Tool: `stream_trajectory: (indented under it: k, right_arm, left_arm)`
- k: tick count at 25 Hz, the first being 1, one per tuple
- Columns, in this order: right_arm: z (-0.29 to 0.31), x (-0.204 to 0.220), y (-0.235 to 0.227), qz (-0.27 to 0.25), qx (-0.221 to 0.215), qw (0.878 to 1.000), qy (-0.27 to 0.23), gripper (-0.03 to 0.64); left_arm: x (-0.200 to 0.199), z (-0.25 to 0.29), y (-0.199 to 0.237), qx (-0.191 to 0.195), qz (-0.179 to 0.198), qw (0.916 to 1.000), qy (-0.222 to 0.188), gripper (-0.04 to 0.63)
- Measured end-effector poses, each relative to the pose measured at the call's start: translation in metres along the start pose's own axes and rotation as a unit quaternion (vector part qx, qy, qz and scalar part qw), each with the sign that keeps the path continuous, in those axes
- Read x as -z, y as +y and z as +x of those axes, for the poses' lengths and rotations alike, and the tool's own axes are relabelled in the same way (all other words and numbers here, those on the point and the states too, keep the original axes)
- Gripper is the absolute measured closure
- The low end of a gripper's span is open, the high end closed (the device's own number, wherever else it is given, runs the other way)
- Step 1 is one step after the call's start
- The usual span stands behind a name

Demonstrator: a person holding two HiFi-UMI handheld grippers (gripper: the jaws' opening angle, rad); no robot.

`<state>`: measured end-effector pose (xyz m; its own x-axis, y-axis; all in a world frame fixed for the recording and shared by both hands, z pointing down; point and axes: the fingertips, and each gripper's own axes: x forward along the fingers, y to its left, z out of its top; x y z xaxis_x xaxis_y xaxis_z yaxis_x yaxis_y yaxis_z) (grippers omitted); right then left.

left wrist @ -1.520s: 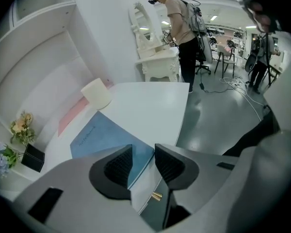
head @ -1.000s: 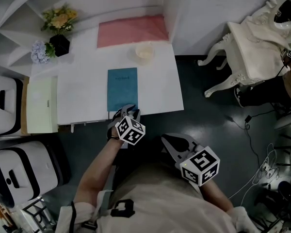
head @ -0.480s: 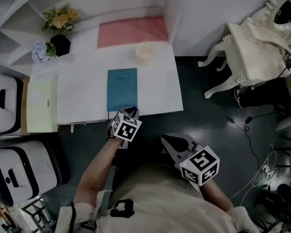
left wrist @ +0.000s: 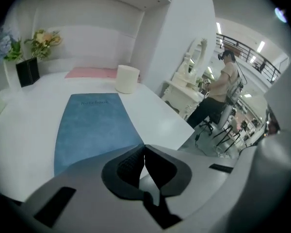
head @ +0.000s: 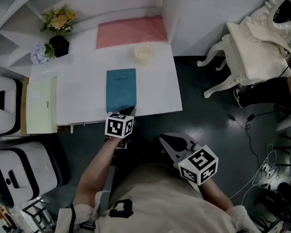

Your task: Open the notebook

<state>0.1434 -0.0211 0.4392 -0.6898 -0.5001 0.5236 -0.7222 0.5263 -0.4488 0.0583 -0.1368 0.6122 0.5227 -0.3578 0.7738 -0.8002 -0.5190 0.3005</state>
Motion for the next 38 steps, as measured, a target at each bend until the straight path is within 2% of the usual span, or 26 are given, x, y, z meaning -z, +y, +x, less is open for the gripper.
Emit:
stream_trajectory:
  k: [5, 11, 25, 34, 38]
  right_arm:
    - [0.001, 0.000, 0.000, 0.002, -0.003, 1.000, -0.002, 0.594]
    - [0.003, 0.000, 0.000, 0.003, -0.008, 1.000, -0.002, 0.594]
    - [0.004, -0.001, 0.001, -0.003, -0.013, 1.000, 0.001, 0.594]
    - [0.007, -0.004, 0.005, -0.012, -0.021, 1.000, 0.000, 0.594]
    - [0.008, -0.004, 0.011, -0.017, -0.023, 1.000, 0.003, 0.594]
  left_arm:
    - [-0.009, -0.012, 0.001, 0.018, -0.054, 0.9981, -0.025, 0.580]
    - [-0.021, -0.028, 0.004, 0.036, -0.113, 0.9913, -0.058, 0.580]
    - [-0.039, -0.064, 0.018, 0.065, -0.214, 0.9662, -0.129, 0.580]
    - [-0.047, -0.089, 0.033, 0.084, -0.283, 0.9374, -0.185, 0.580]
    - [-0.047, -0.104, 0.045, 0.094, -0.323, 0.9171, -0.213, 0.580]
